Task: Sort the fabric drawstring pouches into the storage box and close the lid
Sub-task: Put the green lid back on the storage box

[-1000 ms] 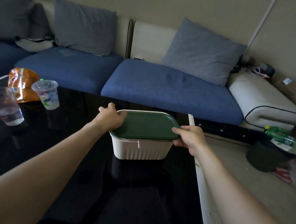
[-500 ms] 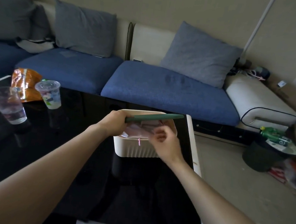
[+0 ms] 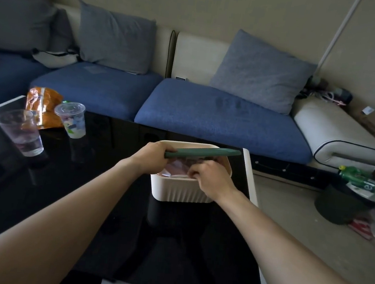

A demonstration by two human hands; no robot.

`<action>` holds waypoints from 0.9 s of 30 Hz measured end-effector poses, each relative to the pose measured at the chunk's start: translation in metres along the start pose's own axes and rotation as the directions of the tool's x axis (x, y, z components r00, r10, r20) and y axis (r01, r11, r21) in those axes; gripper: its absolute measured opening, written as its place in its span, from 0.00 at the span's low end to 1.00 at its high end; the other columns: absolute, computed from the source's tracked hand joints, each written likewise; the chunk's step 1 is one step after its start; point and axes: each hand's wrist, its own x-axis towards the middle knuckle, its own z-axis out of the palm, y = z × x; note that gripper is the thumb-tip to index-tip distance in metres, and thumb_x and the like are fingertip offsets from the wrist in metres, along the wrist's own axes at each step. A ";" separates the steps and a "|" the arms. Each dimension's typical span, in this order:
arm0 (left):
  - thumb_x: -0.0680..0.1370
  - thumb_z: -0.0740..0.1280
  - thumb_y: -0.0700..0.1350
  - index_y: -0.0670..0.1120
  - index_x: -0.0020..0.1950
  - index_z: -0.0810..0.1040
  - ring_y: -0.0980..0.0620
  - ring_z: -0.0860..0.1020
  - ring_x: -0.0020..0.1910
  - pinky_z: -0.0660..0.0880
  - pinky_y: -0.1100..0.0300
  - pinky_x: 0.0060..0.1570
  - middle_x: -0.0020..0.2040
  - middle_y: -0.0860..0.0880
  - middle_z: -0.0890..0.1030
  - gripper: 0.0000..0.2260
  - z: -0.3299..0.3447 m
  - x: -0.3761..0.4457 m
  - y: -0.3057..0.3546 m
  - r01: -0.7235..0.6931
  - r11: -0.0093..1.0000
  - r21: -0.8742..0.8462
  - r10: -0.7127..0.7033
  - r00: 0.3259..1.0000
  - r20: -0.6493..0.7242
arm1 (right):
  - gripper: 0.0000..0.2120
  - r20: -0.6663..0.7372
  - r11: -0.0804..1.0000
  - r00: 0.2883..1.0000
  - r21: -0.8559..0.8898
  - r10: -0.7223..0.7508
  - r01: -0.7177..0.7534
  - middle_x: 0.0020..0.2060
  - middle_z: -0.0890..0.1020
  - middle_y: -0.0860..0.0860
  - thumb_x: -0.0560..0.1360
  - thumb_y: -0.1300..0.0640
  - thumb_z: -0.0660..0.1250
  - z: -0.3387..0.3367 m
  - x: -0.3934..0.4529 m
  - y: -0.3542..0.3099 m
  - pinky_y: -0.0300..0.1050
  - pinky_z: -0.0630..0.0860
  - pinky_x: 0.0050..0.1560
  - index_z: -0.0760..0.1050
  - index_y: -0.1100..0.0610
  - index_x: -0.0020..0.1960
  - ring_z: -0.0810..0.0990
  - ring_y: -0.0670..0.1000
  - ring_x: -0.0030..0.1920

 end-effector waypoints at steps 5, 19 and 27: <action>0.79 0.67 0.44 0.53 0.72 0.73 0.54 0.73 0.47 0.68 0.66 0.46 0.64 0.44 0.77 0.20 0.002 -0.006 0.002 -0.002 1.000 0.003 0.002 0.999 0.032 | 0.22 0.159 0.998 0.986 0.025 0.047 -0.052 0.59 0.83 0.51 0.75 0.68 0.59 -0.002 -0.006 -0.008 0.54 0.77 0.61 0.83 0.53 0.60 0.80 0.54 0.60; 0.74 0.65 0.69 0.46 0.79 0.63 0.46 0.69 0.69 0.68 0.58 0.65 0.73 0.43 0.68 0.41 0.008 -0.018 -0.001 0.015 0.976 0.215 -0.063 0.973 0.220 | 0.03 -0.569 0.886 0.728 0.451 0.381 -0.111 0.40 0.81 0.46 0.73 0.59 0.69 0.003 -0.066 0.029 0.38 0.76 0.41 0.79 0.54 0.46 0.79 0.46 0.40; 0.75 0.69 0.60 0.47 0.75 0.68 0.41 0.68 0.70 0.68 0.49 0.70 0.76 0.37 0.56 0.32 0.023 -0.018 -0.012 0.022 0.974 0.224 -0.047 0.993 0.106 | 0.31 0.021 0.494 0.764 0.752 0.645 -0.438 0.51 0.78 0.39 0.73 0.59 0.74 0.001 -0.051 0.044 0.49 0.81 0.57 0.69 0.52 0.74 0.83 0.47 0.50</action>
